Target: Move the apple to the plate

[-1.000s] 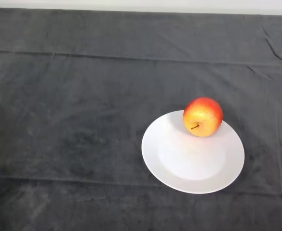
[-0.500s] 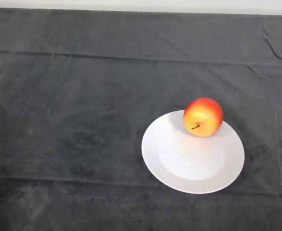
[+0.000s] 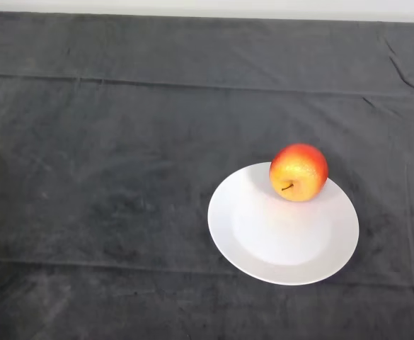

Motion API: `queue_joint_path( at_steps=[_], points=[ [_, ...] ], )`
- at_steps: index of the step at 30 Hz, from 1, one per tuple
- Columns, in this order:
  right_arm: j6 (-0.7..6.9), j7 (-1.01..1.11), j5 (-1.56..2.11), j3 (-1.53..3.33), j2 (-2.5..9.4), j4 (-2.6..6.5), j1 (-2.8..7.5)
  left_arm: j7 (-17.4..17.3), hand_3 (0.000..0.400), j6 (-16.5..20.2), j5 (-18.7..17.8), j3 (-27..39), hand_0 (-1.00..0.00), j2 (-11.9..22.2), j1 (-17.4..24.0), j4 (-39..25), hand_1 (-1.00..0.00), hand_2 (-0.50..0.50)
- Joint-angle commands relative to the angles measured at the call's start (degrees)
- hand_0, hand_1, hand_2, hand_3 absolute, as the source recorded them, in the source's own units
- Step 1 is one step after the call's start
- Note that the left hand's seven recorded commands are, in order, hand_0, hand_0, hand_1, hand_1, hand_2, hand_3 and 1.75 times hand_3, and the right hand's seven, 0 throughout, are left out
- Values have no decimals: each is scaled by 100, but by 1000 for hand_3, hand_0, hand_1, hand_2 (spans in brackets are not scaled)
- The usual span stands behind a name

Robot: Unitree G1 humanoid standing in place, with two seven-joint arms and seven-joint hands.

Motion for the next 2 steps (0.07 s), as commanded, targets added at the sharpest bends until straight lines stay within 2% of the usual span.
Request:
queue_joint_path(
  at_steps=[1,2],
  points=[
    [-9,-15,59,-90,-134,-28,92,-50,0,-25,57,252,0,132,-127,26,0,0],
    [-9,-15,59,-90,-134,-28,92,-53,0,-27,56,256,0,133,-127,29,0,0]
  ],
)
